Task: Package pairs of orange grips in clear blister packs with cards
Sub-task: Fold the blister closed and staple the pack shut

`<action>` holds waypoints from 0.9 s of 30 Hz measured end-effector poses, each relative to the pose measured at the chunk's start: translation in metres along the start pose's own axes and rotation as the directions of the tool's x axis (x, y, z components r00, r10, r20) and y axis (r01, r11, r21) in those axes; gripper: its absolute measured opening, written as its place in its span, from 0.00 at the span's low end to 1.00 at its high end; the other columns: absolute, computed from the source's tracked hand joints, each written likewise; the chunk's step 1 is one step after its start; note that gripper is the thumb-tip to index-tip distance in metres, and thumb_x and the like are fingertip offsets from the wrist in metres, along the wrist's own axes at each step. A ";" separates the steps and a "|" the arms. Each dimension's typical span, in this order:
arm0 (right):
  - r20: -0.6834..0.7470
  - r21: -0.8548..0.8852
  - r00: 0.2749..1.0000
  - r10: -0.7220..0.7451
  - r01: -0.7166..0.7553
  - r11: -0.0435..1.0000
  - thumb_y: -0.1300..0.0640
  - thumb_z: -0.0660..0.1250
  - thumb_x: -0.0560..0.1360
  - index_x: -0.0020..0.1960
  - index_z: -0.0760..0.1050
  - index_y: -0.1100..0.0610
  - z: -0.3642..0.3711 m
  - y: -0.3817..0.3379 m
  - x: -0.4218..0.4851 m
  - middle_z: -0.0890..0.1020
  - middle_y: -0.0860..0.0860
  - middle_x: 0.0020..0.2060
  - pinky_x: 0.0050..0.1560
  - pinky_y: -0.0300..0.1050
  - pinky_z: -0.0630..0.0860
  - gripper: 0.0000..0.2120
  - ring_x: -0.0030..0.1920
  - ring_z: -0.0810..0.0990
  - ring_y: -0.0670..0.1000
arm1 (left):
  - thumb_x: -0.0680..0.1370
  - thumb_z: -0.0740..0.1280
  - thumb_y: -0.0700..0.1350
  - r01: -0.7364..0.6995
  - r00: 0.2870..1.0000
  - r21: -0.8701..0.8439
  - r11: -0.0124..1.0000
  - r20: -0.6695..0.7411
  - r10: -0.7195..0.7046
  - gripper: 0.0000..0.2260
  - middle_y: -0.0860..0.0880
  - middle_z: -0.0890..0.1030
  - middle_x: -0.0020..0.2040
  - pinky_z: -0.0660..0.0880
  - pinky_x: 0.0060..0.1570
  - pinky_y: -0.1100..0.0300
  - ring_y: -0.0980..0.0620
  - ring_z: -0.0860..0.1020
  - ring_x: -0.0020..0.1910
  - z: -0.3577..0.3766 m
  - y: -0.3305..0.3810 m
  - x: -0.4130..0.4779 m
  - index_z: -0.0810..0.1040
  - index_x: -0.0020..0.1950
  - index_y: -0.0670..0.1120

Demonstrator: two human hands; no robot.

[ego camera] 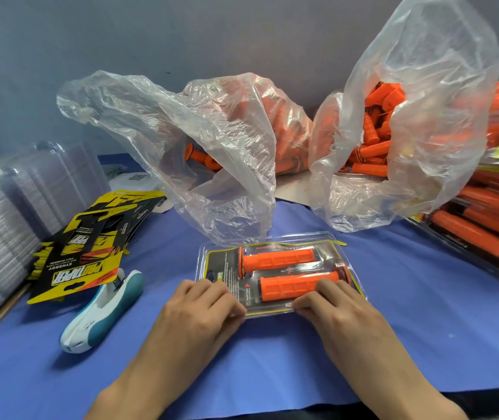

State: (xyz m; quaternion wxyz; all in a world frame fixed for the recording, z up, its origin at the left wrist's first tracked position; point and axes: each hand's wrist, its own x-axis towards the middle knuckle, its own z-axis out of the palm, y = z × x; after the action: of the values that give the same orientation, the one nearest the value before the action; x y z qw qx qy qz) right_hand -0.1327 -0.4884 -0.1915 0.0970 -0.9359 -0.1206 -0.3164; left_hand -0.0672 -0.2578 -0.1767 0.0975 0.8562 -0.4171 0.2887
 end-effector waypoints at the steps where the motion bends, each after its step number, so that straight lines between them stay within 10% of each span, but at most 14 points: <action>1: 0.000 0.000 1.000 0.021 -0.021 1.000 0.60 0.78 0.69 0.41 0.78 0.50 -0.001 0.003 -0.001 0.74 0.45 0.37 0.34 0.42 0.72 0.10 0.37 0.74 0.49 | 0.78 0.64 0.49 0.007 1.000 0.002 1.000 -0.003 -0.007 0.09 0.55 0.77 0.39 0.71 0.43 0.57 0.50 0.77 0.40 0.000 -0.005 -0.002 0.79 0.40 0.49; 15: -0.006 -0.011 0.998 0.055 -0.055 0.998 0.61 0.78 0.68 0.42 0.80 0.51 -0.003 0.012 -0.002 0.76 0.46 0.37 0.35 0.47 0.77 0.09 0.37 0.77 0.52 | 0.76 0.63 0.51 0.080 0.995 0.024 0.997 0.050 -0.081 0.07 0.54 0.77 0.47 0.69 0.51 0.57 0.49 0.77 0.47 0.008 -0.009 -0.005 0.79 0.48 0.51; 27: -0.012 -0.100 1.000 0.005 -0.006 0.995 0.66 0.78 0.65 0.46 0.81 0.52 0.000 0.011 -0.001 0.77 0.49 0.40 0.36 0.50 0.77 0.14 0.38 0.77 0.55 | 0.77 0.69 0.47 0.069 0.997 0.025 0.997 0.039 -0.069 0.03 0.56 0.77 0.40 0.72 0.34 0.58 0.52 0.76 0.38 0.017 0.014 0.019 0.78 0.44 0.54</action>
State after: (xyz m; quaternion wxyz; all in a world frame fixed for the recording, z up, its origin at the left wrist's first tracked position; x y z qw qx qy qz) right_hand -0.1298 -0.4985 -0.1933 0.0515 -0.9381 -0.1014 -0.3271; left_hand -0.0613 -0.2862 -0.1804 0.0889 0.8768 -0.3858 0.2728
